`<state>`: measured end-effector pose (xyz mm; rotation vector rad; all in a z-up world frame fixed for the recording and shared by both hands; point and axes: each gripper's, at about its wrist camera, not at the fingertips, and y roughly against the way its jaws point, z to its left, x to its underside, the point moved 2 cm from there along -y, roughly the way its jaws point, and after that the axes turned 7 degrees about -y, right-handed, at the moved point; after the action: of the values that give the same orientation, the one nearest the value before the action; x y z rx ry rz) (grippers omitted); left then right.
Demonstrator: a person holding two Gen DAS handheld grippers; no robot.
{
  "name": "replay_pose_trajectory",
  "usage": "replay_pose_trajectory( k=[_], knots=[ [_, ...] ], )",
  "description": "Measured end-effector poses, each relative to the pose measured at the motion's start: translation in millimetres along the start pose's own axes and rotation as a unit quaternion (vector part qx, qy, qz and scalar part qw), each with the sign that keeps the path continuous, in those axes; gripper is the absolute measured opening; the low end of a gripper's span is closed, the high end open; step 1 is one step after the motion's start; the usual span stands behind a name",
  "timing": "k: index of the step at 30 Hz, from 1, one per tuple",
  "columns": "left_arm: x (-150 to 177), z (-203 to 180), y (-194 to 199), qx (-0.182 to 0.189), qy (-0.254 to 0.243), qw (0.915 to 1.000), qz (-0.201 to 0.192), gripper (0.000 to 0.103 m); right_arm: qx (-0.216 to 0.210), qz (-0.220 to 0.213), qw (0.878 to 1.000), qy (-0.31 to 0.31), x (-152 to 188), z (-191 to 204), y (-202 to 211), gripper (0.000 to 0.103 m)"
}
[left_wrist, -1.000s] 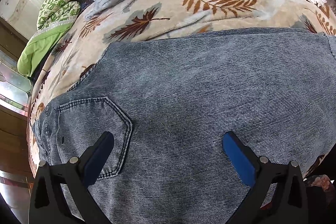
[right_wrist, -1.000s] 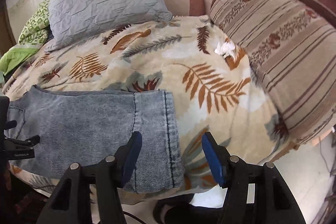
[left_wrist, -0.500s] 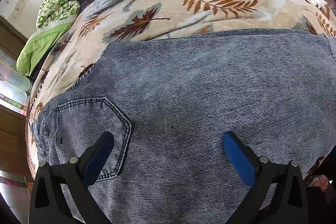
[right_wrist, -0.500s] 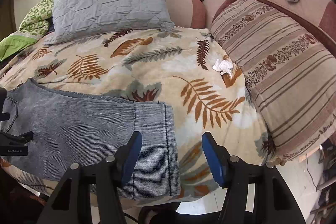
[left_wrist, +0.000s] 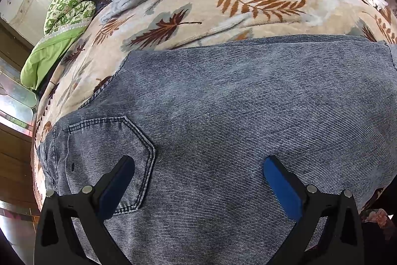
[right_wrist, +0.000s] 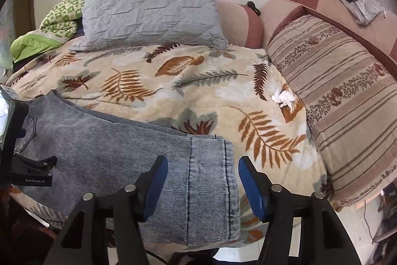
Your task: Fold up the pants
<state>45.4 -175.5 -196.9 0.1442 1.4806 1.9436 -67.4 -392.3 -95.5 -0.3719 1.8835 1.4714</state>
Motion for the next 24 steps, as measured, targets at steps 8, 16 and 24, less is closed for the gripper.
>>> replay_pose_trajectory(
  k=[8, 16, 24],
  knots=[
    [-0.3, -0.1, -0.2, -0.002, -0.001, 1.0, -0.001, 0.103, 0.006, -0.008, 1.0, 0.011, -3.2, 5.2, 4.1, 0.063],
    [-0.6, -1.1, 0.7, -0.005, -0.004, 1.0, 0.001, 0.103, 0.006, -0.016, 1.0, 0.017, -5.3, 8.5, 7.8, 0.063],
    [-0.6, -1.2, 0.8, -0.007, -0.006, 1.0, 0.002, 0.103, 0.006, -0.016, 1.0, 0.019, -5.6, 8.7, 7.8, 0.063]
  ],
)
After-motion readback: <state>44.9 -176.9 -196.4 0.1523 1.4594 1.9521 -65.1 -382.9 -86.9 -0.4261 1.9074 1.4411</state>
